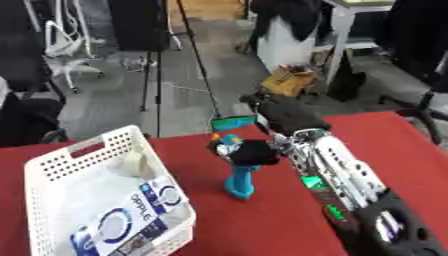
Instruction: Pick up objects on the table and place them in the box.
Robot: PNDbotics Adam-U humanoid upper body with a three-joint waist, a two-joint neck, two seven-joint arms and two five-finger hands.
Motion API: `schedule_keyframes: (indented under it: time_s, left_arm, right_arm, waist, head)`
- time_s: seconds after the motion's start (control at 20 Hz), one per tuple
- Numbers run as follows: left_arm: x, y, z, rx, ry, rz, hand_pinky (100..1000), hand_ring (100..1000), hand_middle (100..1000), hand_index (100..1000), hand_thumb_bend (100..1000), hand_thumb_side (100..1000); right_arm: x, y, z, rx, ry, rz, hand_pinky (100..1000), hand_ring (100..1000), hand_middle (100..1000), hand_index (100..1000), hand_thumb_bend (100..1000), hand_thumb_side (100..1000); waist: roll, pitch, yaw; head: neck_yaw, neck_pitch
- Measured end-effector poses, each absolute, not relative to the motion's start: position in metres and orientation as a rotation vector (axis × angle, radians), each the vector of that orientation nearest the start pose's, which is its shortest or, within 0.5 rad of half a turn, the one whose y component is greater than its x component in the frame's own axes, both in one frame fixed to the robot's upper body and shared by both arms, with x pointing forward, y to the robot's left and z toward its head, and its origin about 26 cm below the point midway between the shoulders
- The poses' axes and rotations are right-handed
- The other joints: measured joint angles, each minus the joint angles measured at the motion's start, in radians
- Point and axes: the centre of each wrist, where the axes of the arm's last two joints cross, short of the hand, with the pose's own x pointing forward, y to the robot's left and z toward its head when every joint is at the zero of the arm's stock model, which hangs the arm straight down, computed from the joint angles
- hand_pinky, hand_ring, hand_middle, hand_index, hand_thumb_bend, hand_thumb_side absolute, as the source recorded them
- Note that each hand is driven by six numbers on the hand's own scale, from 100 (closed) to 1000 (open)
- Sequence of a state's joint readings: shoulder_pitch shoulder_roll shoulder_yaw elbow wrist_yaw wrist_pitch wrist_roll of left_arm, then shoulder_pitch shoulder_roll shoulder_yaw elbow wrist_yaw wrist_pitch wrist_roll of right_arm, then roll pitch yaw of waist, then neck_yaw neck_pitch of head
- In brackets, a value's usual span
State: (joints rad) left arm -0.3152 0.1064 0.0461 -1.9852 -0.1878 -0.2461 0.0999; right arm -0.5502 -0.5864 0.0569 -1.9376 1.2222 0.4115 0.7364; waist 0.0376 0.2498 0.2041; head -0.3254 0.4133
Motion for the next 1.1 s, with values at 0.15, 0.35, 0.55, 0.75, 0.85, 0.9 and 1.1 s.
schedule_keyframes:
  time_s: [0.15, 0.35, 0.55, 0.75, 0.85, 0.9, 1.1]
  left_arm:
    - [0.304, 0.234, 0.188, 0.247, -2.543, -0.151, 786, 780, 797, 850, 100, 1000]
    - [0.304, 0.233, 0.188, 0.239, -2.544, -0.152, 787, 781, 797, 849, 100, 1000]
    - [0.305, 0.232, 0.19, 0.227, -2.553, -0.155, 787, 781, 797, 849, 100, 1000]
    - [0.306, 0.229, 0.193, 0.215, -2.567, -0.157, 787, 781, 797, 850, 100, 1000]
    - [0.306, 0.229, 0.194, 0.209, -2.572, -0.156, 787, 781, 798, 850, 100, 1000]
    - [0.306, 0.228, 0.195, 0.206, -2.574, -0.154, 787, 781, 798, 850, 100, 1000]
    - [0.307, 0.227, 0.195, 0.199, -2.578, -0.147, 788, 781, 798, 850, 100, 1000]
  right_arm:
    - [0.325, -0.264, 0.279, -1.358, -1.219, 1.13, 928, 931, 922, 1000, 659, 877]
    - [0.334, -0.265, 0.276, -1.336, -1.195, 1.111, 941, 946, 927, 1000, 662, 888]
    - [0.343, -0.265, 0.275, -1.322, -1.181, 1.066, 951, 955, 936, 1000, 663, 882]
    - [0.351, -0.264, 0.275, -1.331, -1.163, 1.017, 954, 960, 940, 1000, 660, 874]
    - [0.354, -0.264, 0.275, -1.338, -1.147, 1.001, 955, 962, 944, 1000, 663, 867]
    - [0.356, -0.263, 0.274, -1.34, -1.138, 0.995, 955, 962, 944, 1000, 663, 867]
    - [0.358, -0.264, 0.273, -1.344, -1.114, 0.978, 962, 967, 954, 1000, 668, 829]
  waist:
    - [0.0, 0.0, 0.007]
    - [0.0, 0.0, 0.018]
    - [0.0, 0.0, 0.026]
    - [-0.001, 0.001, 0.038]
    - [-0.002, 0.001, 0.043]
    - [-0.003, 0.001, 0.044]
    - [-0.006, 0.001, 0.045]
  head:
    - [-0.003, 0.0]
    - [-0.015, -0.001]
    - [-0.028, -0.001]
    - [-0.041, -0.008]
    - [-0.045, -0.012]
    - [-0.046, -0.013]
    - [-0.048, -0.019]
